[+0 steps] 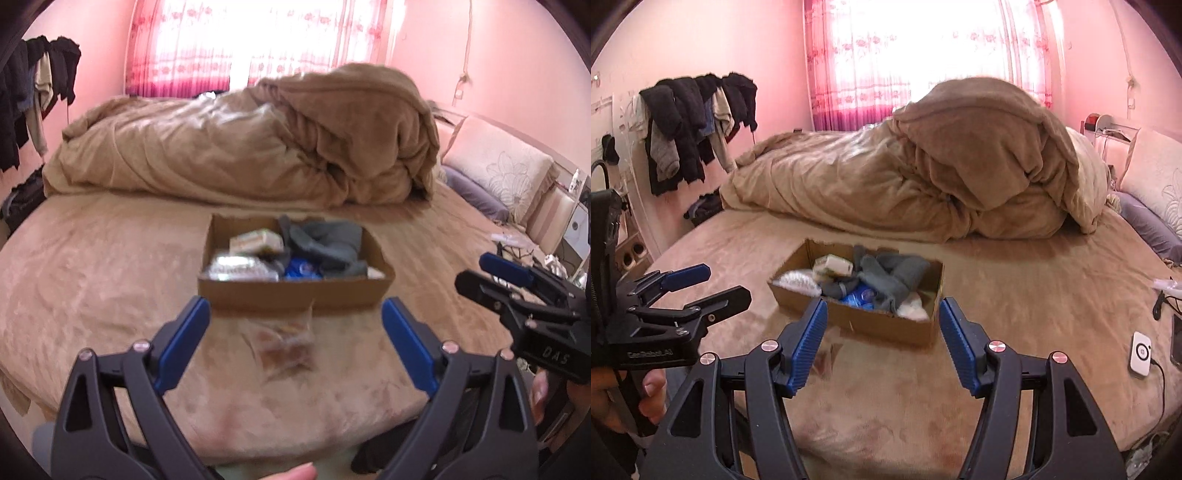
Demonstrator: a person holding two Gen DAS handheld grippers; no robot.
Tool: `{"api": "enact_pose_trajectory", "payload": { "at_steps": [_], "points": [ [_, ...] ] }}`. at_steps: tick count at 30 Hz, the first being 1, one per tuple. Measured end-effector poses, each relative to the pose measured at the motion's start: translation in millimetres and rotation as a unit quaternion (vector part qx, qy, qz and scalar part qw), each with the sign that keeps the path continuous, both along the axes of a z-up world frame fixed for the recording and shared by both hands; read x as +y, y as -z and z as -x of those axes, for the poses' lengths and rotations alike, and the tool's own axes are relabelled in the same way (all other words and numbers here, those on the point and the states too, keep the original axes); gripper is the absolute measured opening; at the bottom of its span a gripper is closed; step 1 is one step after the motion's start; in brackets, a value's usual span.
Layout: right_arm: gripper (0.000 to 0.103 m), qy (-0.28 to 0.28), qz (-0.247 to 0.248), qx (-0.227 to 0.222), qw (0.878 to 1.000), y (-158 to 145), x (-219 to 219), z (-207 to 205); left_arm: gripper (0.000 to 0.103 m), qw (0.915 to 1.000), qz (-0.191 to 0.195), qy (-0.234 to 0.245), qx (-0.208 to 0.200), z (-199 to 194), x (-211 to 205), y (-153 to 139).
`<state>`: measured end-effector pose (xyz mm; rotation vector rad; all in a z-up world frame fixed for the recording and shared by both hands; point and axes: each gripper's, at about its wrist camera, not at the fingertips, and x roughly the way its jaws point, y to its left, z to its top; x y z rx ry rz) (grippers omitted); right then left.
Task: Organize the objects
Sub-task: 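Grasp the small clear snack bag with the left tool and lift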
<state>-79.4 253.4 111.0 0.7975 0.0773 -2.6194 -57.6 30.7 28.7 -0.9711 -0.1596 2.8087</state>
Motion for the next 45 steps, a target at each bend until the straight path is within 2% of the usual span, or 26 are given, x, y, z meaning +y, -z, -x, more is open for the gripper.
{"api": "enact_pose_trajectory", "payload": {
  "at_steps": [8, 24, 27, 30, 37, 41, 42, 45],
  "points": [
    [0.066, 0.004, -0.009, -0.037, 0.999, 30, 1, 5, 0.095, 0.999, 0.009, -0.008, -0.042, 7, 9, 43],
    [0.066, 0.001, -0.02, -0.106, 0.994, 80, -2, 31, 0.095, 0.9948, 0.028, -0.011, -0.098, 38, 15, 103],
    [0.066, 0.004, -0.019, -0.117, 0.993, 90, -1, 37, 0.095, 0.994, 0.028, -0.012, -0.105, 46, 15, 111],
    [0.066, 0.006, -0.019, -0.125, 0.992, 97, 1, 43, 0.095, 0.9935, 0.011, -0.002, -0.114, 54, 15, 119],
    [0.066, 0.013, -0.016, -0.137, 0.99, 110, 7, 53, 0.095, 0.9912, 0.027, -0.008, -0.129, 74, 19, 137],
    [0.066, 0.014, -0.015, -0.143, 0.99, 117, 9, 57, 0.094, 0.9911, 0.023, -0.019, -0.13, 77, 16, 144],
    [0.066, 0.012, -0.015, -0.144, 0.989, 118, 9, 57, 0.092, 0.9916, 0.028, -0.018, -0.125, 77, 18, 144],
    [0.066, 0.008, -0.019, -0.143, 0.989, 119, 7, 56, 0.071, 0.9926, 0.034, -0.016, -0.115, 74, 18, 141]
  ]
}}
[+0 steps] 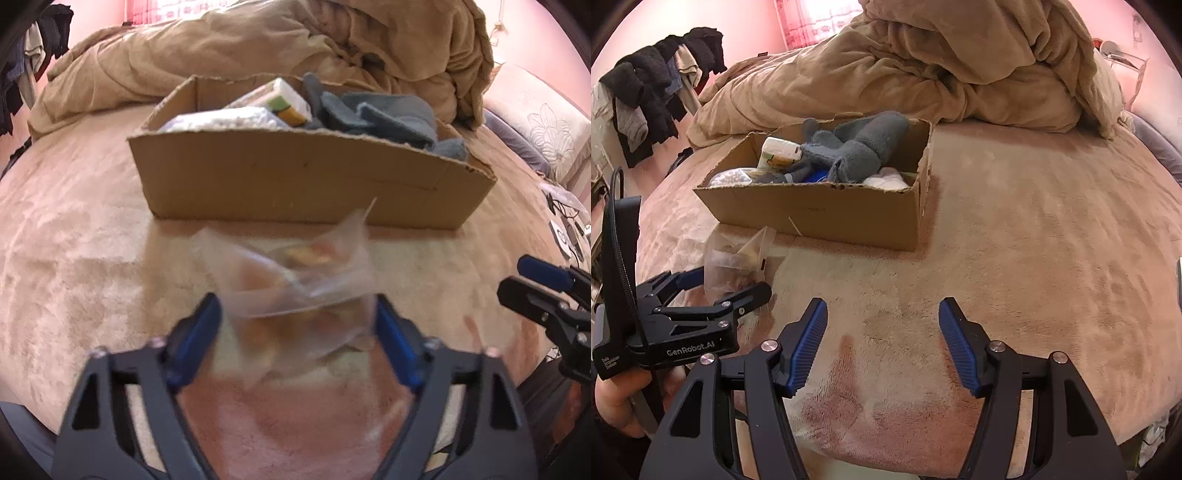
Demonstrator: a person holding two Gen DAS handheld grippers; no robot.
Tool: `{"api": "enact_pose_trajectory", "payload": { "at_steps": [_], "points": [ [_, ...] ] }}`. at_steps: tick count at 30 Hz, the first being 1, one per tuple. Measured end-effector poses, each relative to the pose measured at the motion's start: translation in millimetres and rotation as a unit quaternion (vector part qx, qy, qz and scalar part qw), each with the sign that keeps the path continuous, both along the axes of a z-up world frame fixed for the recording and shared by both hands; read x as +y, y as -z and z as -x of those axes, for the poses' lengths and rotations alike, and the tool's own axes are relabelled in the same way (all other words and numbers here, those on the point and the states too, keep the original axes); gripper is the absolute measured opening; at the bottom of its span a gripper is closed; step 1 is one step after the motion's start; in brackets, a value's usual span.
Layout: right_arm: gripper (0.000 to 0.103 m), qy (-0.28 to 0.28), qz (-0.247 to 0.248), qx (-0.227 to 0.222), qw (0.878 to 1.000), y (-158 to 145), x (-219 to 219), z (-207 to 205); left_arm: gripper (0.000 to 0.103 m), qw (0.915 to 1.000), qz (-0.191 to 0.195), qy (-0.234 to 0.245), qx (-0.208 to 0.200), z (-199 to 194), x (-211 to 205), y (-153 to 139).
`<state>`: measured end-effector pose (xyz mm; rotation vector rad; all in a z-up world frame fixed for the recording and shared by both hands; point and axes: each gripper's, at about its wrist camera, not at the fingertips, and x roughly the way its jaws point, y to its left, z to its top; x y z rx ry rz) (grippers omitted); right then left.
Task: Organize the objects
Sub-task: 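Grasp the small clear snack bag with the left tool and lift, then lower the snack bag into the box and open the left tool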
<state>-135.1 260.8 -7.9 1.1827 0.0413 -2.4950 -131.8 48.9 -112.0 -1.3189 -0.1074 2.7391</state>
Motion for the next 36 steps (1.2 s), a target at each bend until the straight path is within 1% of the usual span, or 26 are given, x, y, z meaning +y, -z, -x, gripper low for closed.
{"api": "enact_pose_trajectory", "payload": {
  "at_steps": [2, 5, 8, 12, 15, 18, 23, 26, 32, 36],
  "points": [
    [0.066, 0.001, -0.001, 0.002, 1.0, -1, 0, -1, 0.066, 1.0, 0.002, 0.005, 0.003, -3, 0, -3],
    [0.066, 0.001, -0.001, 0.004, 1.0, -3, -1, -2, 0.061, 1.0, 0.0, 0.007, 0.005, -9, -1, -6],
    [0.066, -0.001, -0.004, 0.007, 1.0, -6, -4, -5, 0.06, 0.9999, -0.005, 0.007, 0.008, -16, -4, -14],
    [0.066, 0.004, -0.009, 0.008, 1.0, -12, -7, -6, 0.06, 0.9998, -0.013, 0.009, 0.016, -26, -9, -35],
    [0.066, 0.015, 0.001, 0.006, 1.0, -23, -7, -2, 0.06, 0.9995, -0.004, 0.012, 0.029, -30, -10, -55],
    [0.066, 0.021, -0.002, 0.022, 1.0, -39, -10, 0, 0.06, 0.9993, 0.001, 0.009, 0.037, -28, -11, -75],
    [0.066, 0.019, 0.005, 0.042, 0.999, -65, -15, 10, 0.06, 0.9984, -0.002, 0.004, 0.056, -16, -17, -103],
    [0.068, 0.011, -0.005, 0.055, 0.998, -78, -21, 21, 0.06, 0.9976, -0.008, 0.0, 0.068, -6, -21, -119],
    [0.069, 0.012, -0.002, 0.066, 0.998, -87, -27, 49, 0.06, 0.9946, -0.003, -0.01, 0.103, 14, -28, -143],
    [0.069, 0.007, -0.001, 0.071, 0.997, -94, -36, 63, 0.06, 0.994, 0.0, -0.008, 0.109, 33, -31, -150]
  ]
}}
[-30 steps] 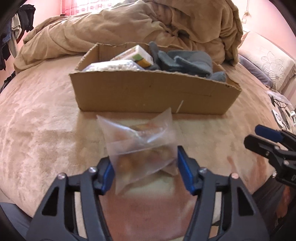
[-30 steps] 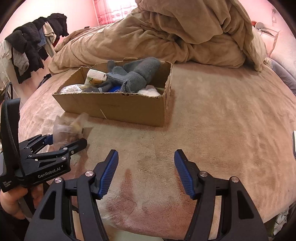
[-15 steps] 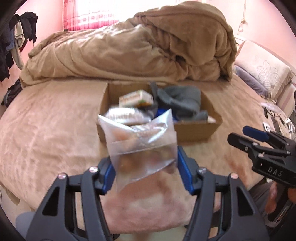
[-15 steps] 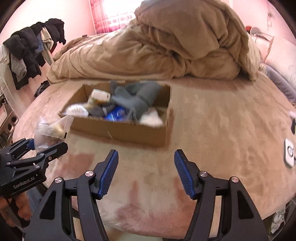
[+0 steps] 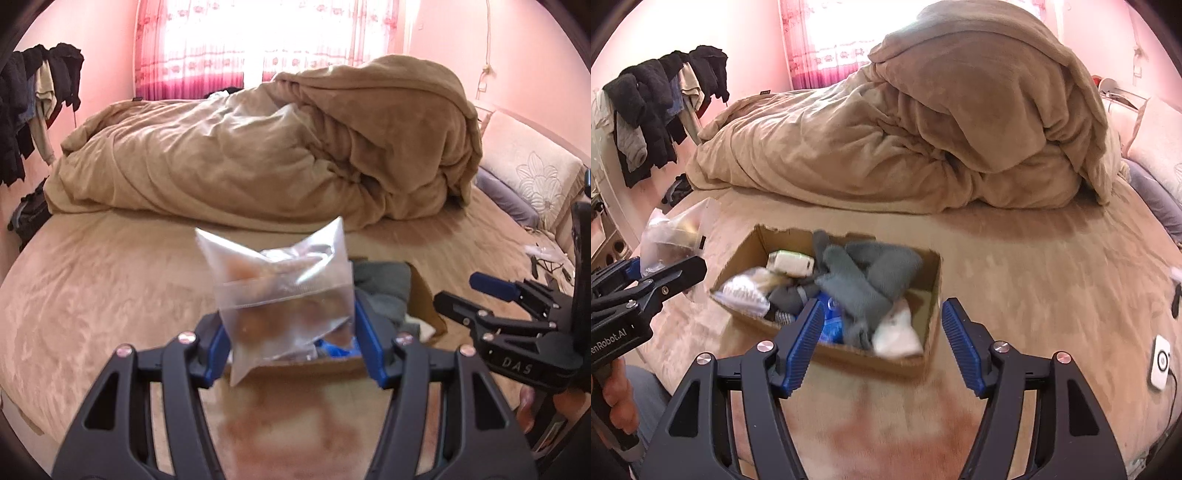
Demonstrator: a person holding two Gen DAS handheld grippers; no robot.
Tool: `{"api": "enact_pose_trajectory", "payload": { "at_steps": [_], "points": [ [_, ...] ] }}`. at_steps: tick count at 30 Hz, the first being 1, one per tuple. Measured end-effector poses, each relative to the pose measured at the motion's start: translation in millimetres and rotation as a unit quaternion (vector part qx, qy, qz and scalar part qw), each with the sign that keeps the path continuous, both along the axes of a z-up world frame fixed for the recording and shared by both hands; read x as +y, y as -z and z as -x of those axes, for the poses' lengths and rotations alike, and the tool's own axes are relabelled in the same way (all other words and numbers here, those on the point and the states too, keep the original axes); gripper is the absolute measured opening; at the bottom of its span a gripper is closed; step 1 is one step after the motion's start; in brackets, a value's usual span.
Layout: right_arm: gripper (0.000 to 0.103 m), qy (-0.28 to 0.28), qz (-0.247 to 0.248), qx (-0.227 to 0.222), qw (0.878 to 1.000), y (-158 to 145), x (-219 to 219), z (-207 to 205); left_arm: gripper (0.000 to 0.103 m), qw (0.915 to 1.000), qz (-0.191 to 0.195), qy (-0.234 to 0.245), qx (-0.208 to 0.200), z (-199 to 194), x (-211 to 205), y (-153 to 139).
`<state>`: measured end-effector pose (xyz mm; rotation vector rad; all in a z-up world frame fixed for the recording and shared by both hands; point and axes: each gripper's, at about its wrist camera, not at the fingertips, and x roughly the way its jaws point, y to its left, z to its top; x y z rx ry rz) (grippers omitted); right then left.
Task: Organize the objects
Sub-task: 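Lower the snack bag into the box and open the left tool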
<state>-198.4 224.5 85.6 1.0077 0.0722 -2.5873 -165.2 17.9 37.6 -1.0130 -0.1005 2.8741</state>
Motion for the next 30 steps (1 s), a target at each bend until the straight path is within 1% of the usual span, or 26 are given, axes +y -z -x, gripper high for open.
{"api": "enact_pose_trajectory", "payload": {
  "at_steps": [5, 10, 14, 18, 21, 23, 28, 30],
  "points": [
    [0.069, -0.007, -0.004, 0.013, 1.0, -9, -15, 19, 0.06, 1.0, 0.003, -0.002, -0.005, 25, -4, 8],
    [0.069, -0.016, -0.006, 0.008, 1.0, -6, -30, 42, 0.06, 0.9997, 0.009, -0.006, -0.022, 53, -6, 26],
    [0.069, -0.024, -0.008, -0.005, 1.0, 9, -39, 53, 0.06, 0.9994, 0.014, -0.01, -0.029, 76, -8, 41],
    [0.069, -0.025, -0.005, -0.023, 0.999, 26, -42, 63, 0.06, 0.9987, 0.011, -0.008, -0.048, 93, -8, 62],
    [0.069, -0.023, -0.005, -0.03, 0.999, 36, -41, 68, 0.06, 0.9984, 0.007, -0.001, -0.056, 99, -7, 73],
    [0.069, -0.024, -0.002, -0.035, 0.999, 40, -39, 71, 0.061, 0.9976, 0.0, 0.004, -0.069, 103, -8, 81],
    [0.069, -0.026, -0.002, -0.033, 0.999, 42, -38, 70, 0.068, 0.9968, -0.003, 0.007, -0.08, 100, -9, 86],
    [0.069, -0.026, 0.001, -0.032, 0.999, 42, -38, 67, 0.068, 0.9964, -0.005, 0.006, -0.085, 98, -11, 86]
  ]
}}
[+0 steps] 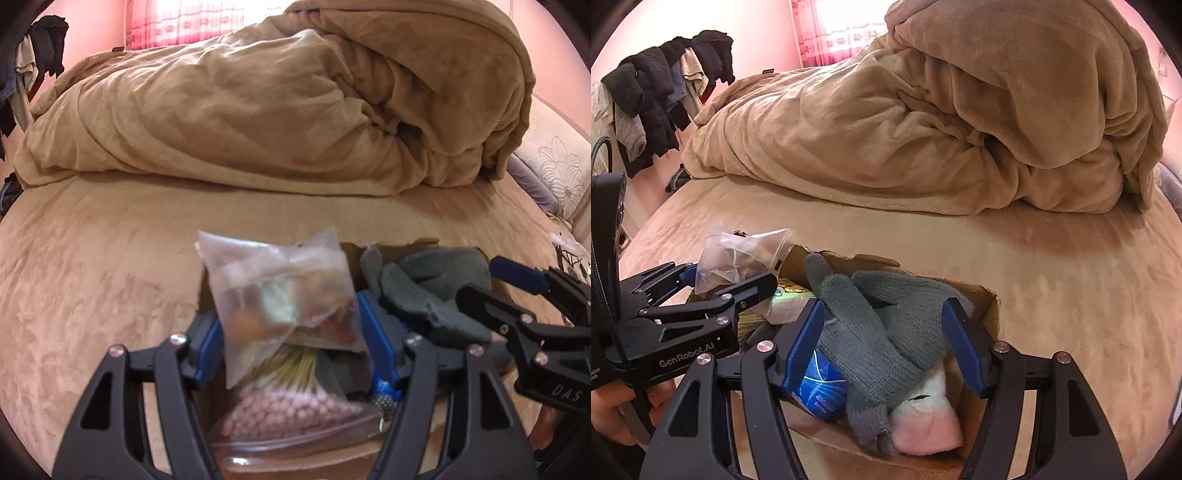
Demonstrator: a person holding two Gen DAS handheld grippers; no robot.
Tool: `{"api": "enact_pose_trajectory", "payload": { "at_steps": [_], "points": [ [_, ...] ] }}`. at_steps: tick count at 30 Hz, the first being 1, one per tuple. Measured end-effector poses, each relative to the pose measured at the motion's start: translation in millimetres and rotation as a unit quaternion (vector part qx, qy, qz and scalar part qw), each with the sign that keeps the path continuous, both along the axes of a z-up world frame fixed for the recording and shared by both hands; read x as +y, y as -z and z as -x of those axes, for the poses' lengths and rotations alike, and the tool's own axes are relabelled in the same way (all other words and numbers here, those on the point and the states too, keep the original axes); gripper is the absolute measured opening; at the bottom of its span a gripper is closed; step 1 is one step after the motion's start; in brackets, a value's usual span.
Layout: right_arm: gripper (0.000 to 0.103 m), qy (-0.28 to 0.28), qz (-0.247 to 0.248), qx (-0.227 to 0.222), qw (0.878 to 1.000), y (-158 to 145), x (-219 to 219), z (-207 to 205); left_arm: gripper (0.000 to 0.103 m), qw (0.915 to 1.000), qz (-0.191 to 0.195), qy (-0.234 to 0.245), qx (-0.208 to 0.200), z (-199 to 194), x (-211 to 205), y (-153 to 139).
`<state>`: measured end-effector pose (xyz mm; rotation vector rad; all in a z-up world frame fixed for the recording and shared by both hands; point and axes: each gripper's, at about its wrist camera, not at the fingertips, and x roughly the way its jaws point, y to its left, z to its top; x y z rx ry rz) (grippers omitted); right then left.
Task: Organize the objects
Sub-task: 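Lower the snack bag into the box and open the left tool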
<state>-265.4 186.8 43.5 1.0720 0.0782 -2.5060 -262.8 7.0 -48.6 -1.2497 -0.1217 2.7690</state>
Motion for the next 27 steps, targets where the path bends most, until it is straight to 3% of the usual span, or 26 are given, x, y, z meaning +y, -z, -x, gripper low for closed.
{"api": "enact_pose_trajectory", "payload": {
  "at_steps": [3, 5, 9, 27],
  "points": [
    [0.069, -0.001, 0.001, 0.004, 1.0, -2, 2, -7, 0.073, 1.0, 0.004, 0.0, 0.0, -11, 2, -3],
    [0.069, 0.001, 0.001, 0.007, 1.0, -4, 5, -13, 0.085, 1.0, 0.008, -0.004, 0.004, -20, 2, -6],
    [0.069, 0.008, 0.003, 0.016, 1.0, -12, 11, -27, 0.09, 0.9998, 0.005, -0.009, 0.016, -44, 0, -18],
    [0.069, 0.03, 0.017, 0.033, 0.999, -45, 40, -125, 0.092, 0.9975, -0.005, 0.007, 0.07, -168, 13, -79]
  ]
}}
